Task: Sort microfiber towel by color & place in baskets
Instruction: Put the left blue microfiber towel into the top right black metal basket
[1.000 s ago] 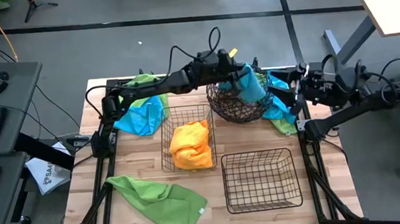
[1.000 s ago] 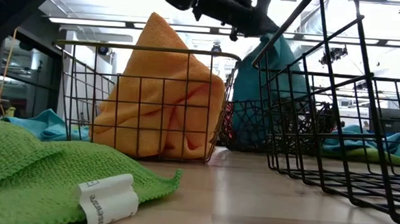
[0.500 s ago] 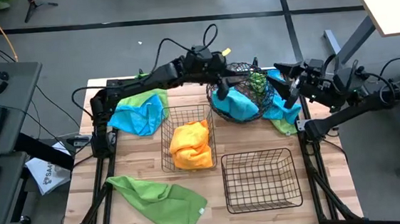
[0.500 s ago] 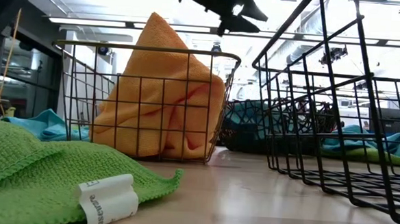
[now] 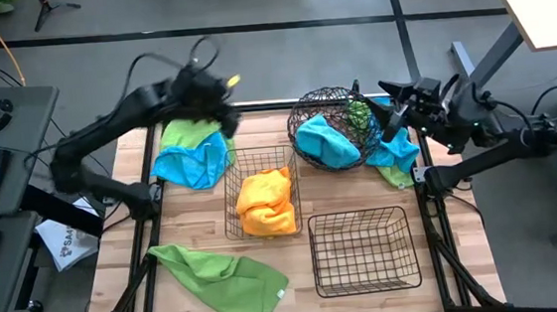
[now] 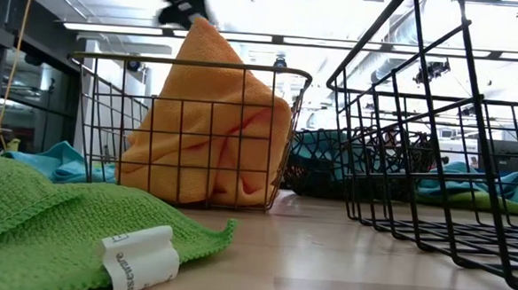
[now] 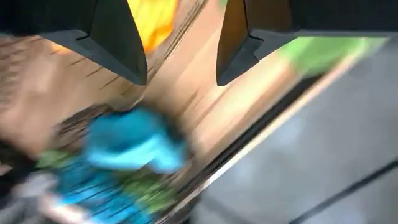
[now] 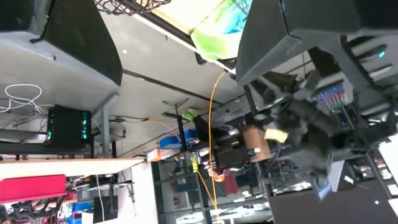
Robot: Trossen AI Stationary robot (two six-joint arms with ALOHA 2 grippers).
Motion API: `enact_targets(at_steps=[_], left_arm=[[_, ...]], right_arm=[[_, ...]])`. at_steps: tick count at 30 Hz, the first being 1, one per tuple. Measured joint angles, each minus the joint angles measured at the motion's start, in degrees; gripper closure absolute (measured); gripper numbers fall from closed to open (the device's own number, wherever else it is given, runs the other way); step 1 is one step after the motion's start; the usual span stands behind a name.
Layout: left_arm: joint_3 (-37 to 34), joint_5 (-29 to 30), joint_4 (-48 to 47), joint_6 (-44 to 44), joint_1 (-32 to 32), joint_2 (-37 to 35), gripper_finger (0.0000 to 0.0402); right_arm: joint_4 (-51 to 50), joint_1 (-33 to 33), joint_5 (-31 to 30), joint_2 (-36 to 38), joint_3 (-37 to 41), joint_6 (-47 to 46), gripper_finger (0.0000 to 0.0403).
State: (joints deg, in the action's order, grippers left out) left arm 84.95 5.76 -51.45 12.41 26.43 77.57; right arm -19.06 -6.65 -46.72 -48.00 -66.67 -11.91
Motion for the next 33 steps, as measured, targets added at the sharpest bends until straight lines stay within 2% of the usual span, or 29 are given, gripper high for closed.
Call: enact_targets(at_steps=[3, 5, 8, 12, 19, 29, 31, 33], left_arm=[[-12.90, 2.57, -2.56, 5.69, 0.25, -8.29, 0.0228], [-19.59, 0.27, -6.98, 7.87, 0.20, -11.32, 0.0231], [-27.39, -4.86, -13.91, 10.38, 0.23, -11.74, 0.0235], [-34.67, -5.97, -12.99, 12.92, 0.25, -9.39, 0.0239], [-39.38, 0.45, -9.39, 10.55, -0.17, -3.31, 0.0242], [-46.74, 1.37, -0.85, 9.82, -2.73, 0.95, 0.0242], [-47.64, 2.65, -0.71, 8.34, -3.12, 1.62, 0.0251], [-48.25, 2.89, 0.05, 7.08, -3.36, 2.08, 0.0278]], right_arm=[[0.05, 1.31, 2.03, -1.03, 0.00, -0.01, 0.0094], [0.03, 2.01, 3.41, -1.66, 0.00, -0.04, 0.0094], [0.03, 3.14, 4.11, -2.36, 0.00, -0.77, 0.0094], [0.04, 5.00, 4.42, -2.93, 0.00, -1.23, 0.0094], [0.05, 7.94, 6.84, -3.06, 0.00, -4.59, 0.0094], [0.05, 9.68, 7.39, -3.06, 0.00, -4.73, 0.0094], [0.05, 9.83, 7.36, -3.06, 0.00, -4.76, 0.0094], [0.05, 10.02, 7.36, -3.06, 0.00, -4.67, 0.0094]])
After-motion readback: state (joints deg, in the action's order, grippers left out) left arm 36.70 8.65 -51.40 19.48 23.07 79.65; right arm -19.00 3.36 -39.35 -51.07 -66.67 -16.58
